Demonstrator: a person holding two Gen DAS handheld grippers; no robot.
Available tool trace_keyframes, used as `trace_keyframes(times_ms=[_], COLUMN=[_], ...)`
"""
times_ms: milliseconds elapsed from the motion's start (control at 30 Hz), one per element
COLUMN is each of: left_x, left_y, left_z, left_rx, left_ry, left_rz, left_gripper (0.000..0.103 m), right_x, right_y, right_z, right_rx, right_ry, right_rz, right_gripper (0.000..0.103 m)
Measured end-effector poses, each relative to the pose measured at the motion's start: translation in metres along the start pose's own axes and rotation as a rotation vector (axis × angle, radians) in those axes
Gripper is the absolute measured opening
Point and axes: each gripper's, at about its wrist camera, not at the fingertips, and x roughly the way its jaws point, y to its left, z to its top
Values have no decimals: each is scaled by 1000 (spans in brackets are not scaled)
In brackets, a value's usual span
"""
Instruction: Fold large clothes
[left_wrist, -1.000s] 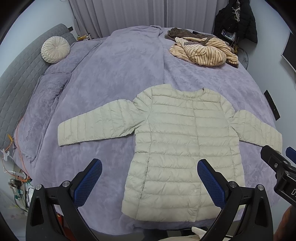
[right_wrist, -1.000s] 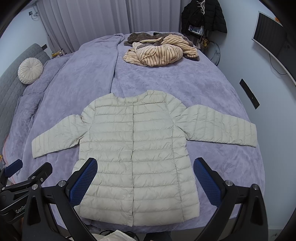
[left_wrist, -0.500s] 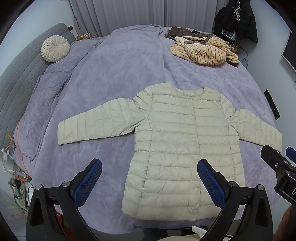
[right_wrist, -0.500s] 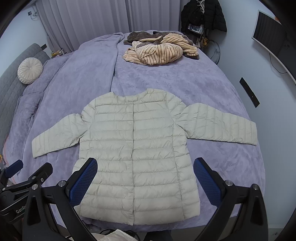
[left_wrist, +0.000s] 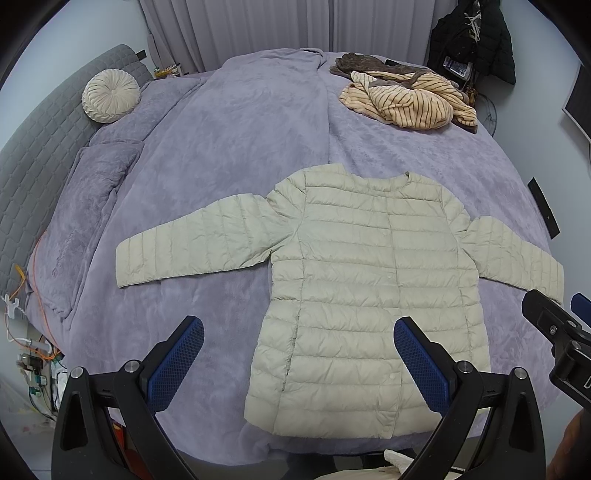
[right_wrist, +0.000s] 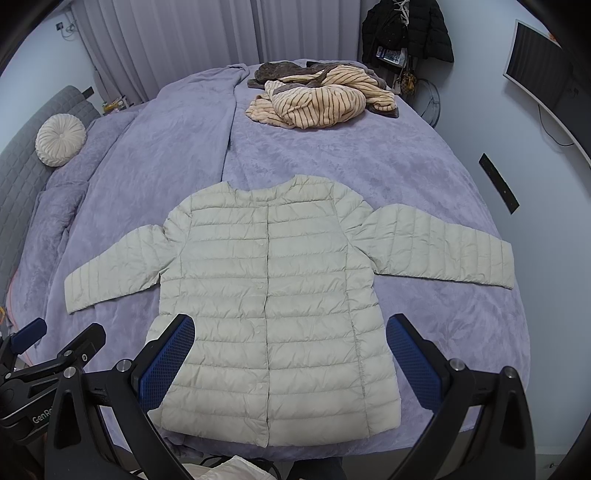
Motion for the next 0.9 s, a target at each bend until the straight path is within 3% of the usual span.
trace_keyframes(times_ms=[900], left_x=[0], left_y=[0], left_z=[1], left_rx=[-1], left_ry=[4], left_rz=[0], left_gripper=[103], right_x=[1], right_y=[1], right_z=[-4], right_rx=[4], right_ry=[5], right_rz=[1], right_gripper=[103])
